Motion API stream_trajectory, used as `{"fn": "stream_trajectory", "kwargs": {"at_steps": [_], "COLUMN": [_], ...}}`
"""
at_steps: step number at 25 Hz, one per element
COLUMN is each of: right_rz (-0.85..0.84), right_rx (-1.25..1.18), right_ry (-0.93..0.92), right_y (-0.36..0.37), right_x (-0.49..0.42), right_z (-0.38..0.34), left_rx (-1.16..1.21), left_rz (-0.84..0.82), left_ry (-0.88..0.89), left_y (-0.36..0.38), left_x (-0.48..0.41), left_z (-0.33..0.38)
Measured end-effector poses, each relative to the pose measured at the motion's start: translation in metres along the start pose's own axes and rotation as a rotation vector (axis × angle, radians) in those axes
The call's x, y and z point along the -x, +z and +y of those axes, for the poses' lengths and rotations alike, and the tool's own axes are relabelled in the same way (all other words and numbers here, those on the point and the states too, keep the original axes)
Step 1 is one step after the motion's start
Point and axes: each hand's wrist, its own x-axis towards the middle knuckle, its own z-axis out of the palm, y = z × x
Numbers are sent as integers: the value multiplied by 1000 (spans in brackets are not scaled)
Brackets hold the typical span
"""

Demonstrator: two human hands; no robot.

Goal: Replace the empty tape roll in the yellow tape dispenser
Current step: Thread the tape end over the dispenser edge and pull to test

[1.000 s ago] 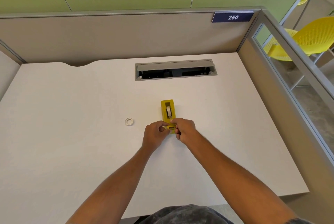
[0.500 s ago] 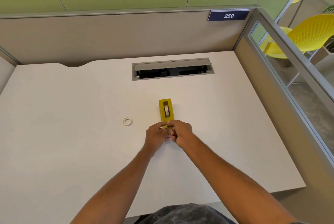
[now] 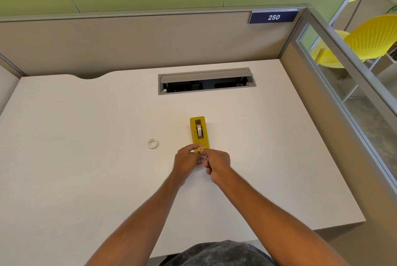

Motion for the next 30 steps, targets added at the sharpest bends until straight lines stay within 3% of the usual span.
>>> {"fn": "stream_trajectory", "kwargs": {"at_steps": [6,30], "right_rz": [18,-80], "right_rx": [24,77], "right_ry": [-18,-83], "right_y": [-4,-12], "right_x": [0,-10], "right_z": [1,14], "left_rx": [129,71], "left_rz": [9,-28], "left_ry": [-62,-105], "left_y": [2,-1], "left_x": [-4,-8], "left_z": [-2,9]}}
